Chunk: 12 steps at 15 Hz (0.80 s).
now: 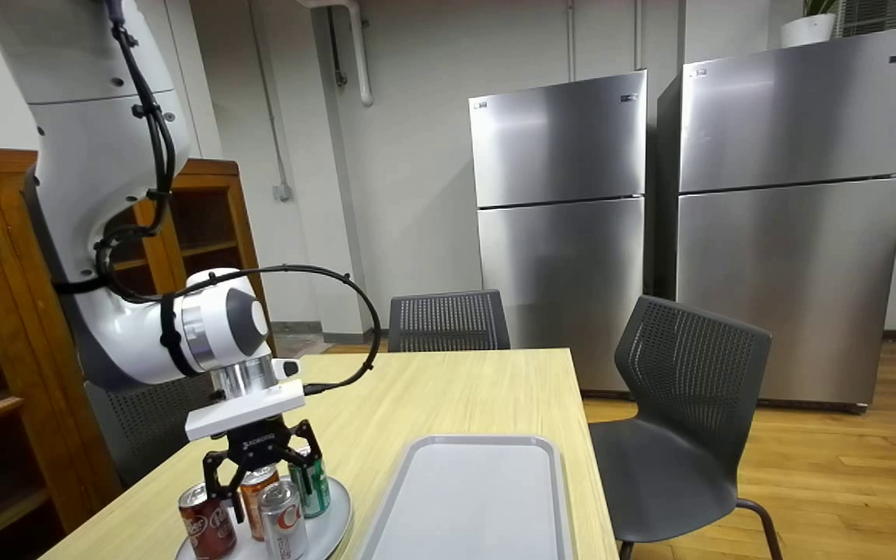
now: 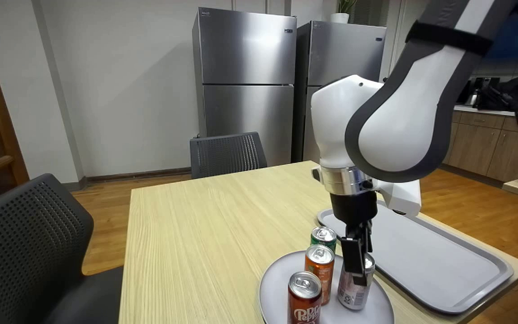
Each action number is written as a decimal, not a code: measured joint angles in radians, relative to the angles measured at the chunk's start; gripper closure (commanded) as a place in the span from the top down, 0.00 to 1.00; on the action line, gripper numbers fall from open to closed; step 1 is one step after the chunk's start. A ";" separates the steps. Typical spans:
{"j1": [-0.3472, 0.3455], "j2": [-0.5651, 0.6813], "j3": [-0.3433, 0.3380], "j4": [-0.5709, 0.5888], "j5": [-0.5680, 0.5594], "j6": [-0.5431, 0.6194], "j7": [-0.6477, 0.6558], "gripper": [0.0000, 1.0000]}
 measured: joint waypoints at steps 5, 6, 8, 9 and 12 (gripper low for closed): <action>0.000 0.016 -0.006 0.001 0.000 0.011 0.000 1.00; 0.000 0.018 -0.006 0.001 0.000 0.013 0.000 1.00; 0.000 0.022 -0.007 0.001 0.000 0.016 0.000 0.75; 0.000 0.024 -0.007 0.001 0.000 0.017 0.000 0.72; 0.000 0.026 -0.013 0.002 0.000 0.024 0.000 0.49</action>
